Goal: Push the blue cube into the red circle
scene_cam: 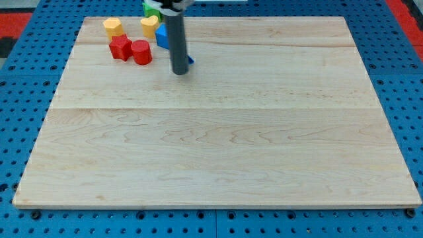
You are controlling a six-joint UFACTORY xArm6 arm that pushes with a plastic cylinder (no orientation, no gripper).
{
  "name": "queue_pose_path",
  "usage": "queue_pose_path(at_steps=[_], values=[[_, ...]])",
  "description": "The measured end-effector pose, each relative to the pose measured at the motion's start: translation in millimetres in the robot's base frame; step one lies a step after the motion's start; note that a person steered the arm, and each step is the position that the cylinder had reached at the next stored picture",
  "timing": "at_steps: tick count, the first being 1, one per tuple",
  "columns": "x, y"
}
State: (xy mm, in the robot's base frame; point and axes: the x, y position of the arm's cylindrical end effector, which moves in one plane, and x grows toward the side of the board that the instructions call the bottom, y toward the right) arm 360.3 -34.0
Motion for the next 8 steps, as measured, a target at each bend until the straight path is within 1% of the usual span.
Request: queue_pose_path(at_steps=[1, 2, 3, 4, 5, 6, 7, 8], values=[[-21, 67], [-80, 36], [-113, -7], [-119, -27], [-119, -17], [-120, -30], [-140, -30], [-139, -48]])
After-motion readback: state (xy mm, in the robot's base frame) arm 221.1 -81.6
